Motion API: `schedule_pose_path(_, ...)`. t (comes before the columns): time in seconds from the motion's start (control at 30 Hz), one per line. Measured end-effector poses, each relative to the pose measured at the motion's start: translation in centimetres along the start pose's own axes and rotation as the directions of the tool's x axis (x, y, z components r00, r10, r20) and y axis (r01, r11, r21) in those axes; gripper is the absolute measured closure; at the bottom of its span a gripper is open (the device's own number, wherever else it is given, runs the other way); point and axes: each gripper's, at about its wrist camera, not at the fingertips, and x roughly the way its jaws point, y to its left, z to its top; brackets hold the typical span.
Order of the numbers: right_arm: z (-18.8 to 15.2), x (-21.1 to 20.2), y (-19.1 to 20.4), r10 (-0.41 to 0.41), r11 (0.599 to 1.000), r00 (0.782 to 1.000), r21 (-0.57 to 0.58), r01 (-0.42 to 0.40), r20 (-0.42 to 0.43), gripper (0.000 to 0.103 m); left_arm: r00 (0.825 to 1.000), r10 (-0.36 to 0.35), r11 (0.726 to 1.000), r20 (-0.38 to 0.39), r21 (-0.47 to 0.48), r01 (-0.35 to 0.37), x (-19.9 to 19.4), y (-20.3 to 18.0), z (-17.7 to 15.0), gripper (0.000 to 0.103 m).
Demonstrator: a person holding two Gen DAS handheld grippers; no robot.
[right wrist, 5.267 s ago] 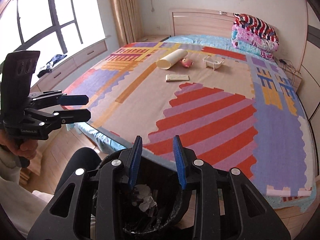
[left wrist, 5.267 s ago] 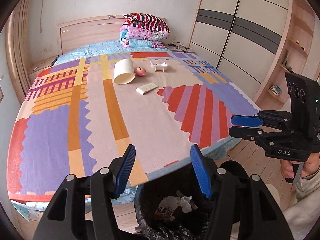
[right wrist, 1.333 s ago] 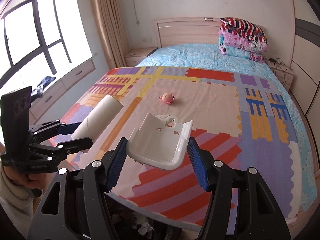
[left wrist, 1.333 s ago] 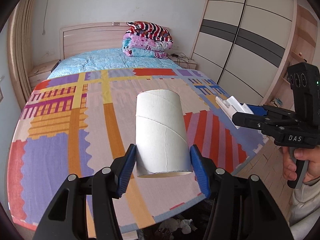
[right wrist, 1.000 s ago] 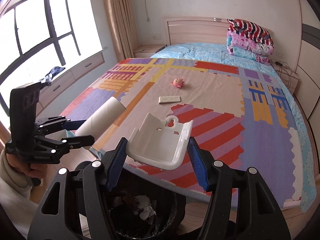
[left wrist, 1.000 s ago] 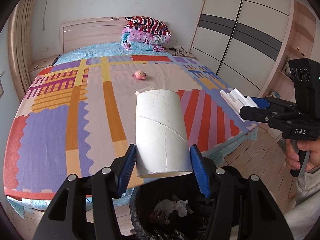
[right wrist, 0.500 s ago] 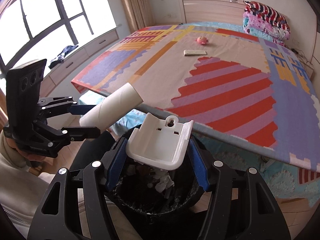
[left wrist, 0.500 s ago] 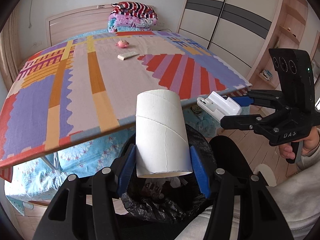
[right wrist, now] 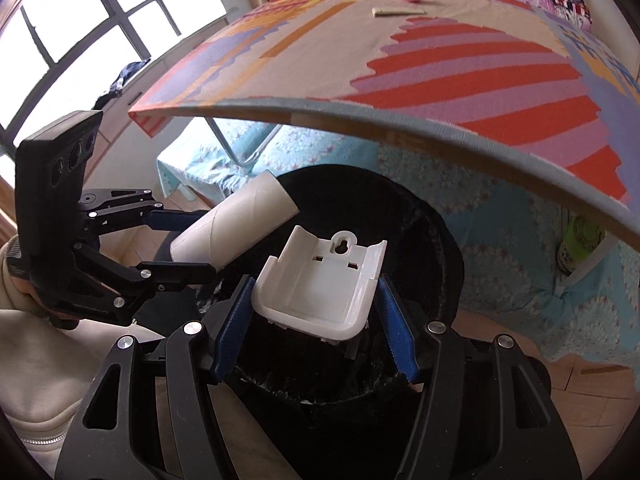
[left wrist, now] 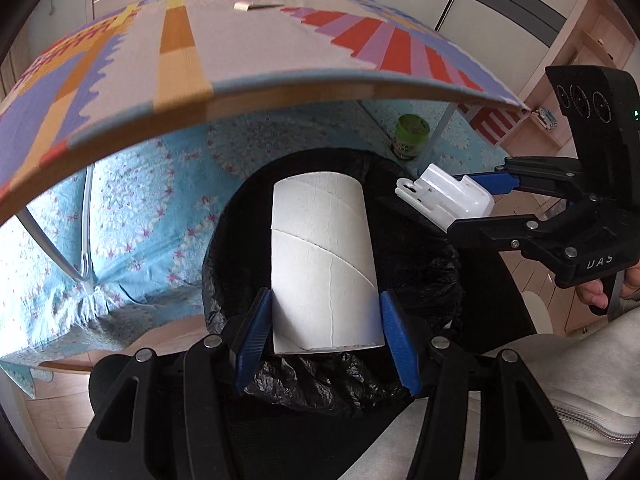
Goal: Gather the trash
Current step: 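Carry the tube and holder over the bin and open both tools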
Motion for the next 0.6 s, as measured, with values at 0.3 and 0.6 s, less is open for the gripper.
schedule_pose_path(0.3, -1.1, 4.5, -1.3, -0.014, 0.999, 0.994, 0.028, 0.017, -0.111, 0.043, 0.991, 0.013, 1.0, -0.134, 0.01, -0.012, 4.6, -0.1, -1.0, 0.05)
schedule_pose_path(0.6, -1.5, 6.9, -2.0, -0.042, 0.998, 0.983, 0.035, 0.049, -0.179, 0.042, 0.98, 0.025, 1.0, -0.197, -0.004, -0.026, 6.3, 0.1, -0.9, 0.049)
